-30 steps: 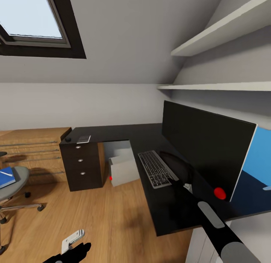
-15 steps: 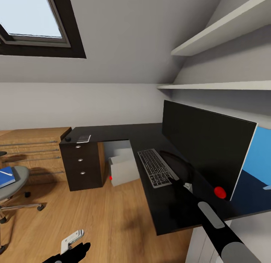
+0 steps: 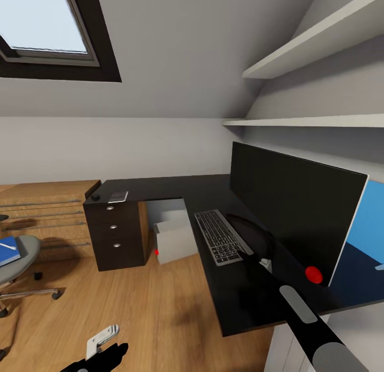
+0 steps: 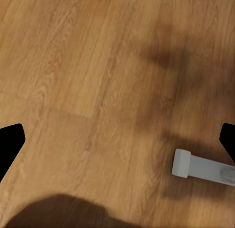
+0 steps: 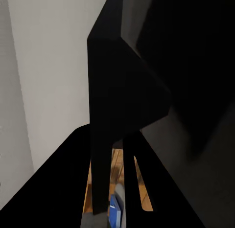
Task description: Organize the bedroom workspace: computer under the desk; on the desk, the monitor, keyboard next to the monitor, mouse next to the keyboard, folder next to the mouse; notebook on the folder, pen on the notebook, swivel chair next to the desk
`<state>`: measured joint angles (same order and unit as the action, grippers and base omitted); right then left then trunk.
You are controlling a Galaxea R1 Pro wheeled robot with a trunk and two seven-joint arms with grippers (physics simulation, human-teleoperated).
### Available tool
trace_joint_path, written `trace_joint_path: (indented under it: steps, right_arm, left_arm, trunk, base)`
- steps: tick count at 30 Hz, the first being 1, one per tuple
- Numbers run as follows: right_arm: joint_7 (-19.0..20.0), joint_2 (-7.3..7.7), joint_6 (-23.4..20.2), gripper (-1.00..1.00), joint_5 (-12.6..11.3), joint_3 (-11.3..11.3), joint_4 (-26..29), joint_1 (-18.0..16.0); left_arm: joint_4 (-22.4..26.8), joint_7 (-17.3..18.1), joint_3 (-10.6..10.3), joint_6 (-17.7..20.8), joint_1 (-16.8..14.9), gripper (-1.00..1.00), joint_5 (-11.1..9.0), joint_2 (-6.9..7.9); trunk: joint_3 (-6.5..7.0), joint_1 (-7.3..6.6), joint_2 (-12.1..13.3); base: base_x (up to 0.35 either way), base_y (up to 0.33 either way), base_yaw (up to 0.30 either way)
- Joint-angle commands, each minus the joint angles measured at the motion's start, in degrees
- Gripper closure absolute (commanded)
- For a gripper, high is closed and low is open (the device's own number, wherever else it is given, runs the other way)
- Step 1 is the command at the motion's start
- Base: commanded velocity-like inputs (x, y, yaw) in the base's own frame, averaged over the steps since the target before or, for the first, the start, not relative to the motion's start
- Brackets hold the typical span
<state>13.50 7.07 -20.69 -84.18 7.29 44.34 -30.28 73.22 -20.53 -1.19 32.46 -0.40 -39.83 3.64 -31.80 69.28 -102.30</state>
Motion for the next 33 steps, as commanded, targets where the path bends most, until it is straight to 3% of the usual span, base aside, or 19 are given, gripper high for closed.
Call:
trace_joint_path:
  steps: [1, 21, 22, 33]
  right_arm:
    - [0.1, 0.05, -0.1, 1.00, -0.4, 0.1, 0.0, 0.0]
    - [-0.2, 0.05, 0.1, 1.00, -0.3, 0.0, 0.0, 0.0]
    - [-0.2, 0.05, 0.1, -1.00, -0.3, 0.0, 0.0, 0.0]
    - [-0.2, 0.05, 0.1, -1.00, -0.3, 0.0, 0.0, 0.0]
  left_arm:
    - [0.1, -0.6, -0.1, 0.1, 0.0, -1.00, -0.6, 0.05]
    - [0.0, -0.6, -0.1, 0.1, 0.0, -1.00, -0.6, 0.05]
    - [0.0, -0.6, -0.1, 0.1, 0.0, -1.00, -0.6, 0.05]
    - [0.0, -0.6, 0.0, 0.1, 0.0, -1.00, -0.6, 0.05]
  trunk:
    - [-0.06, -0.01, 0.0]
    - [-0.06, -0.01, 0.0]
    - [-0.06, -0.01, 0.0]
    - [-0.06, -0.01, 0.0]
  base:
    - [0.019, 0.000, 0.000]
    - [0.010, 0.000, 0.000]
    - [0.000, 0.000, 0.000]
    - [-0.089, -0.021, 0.000]
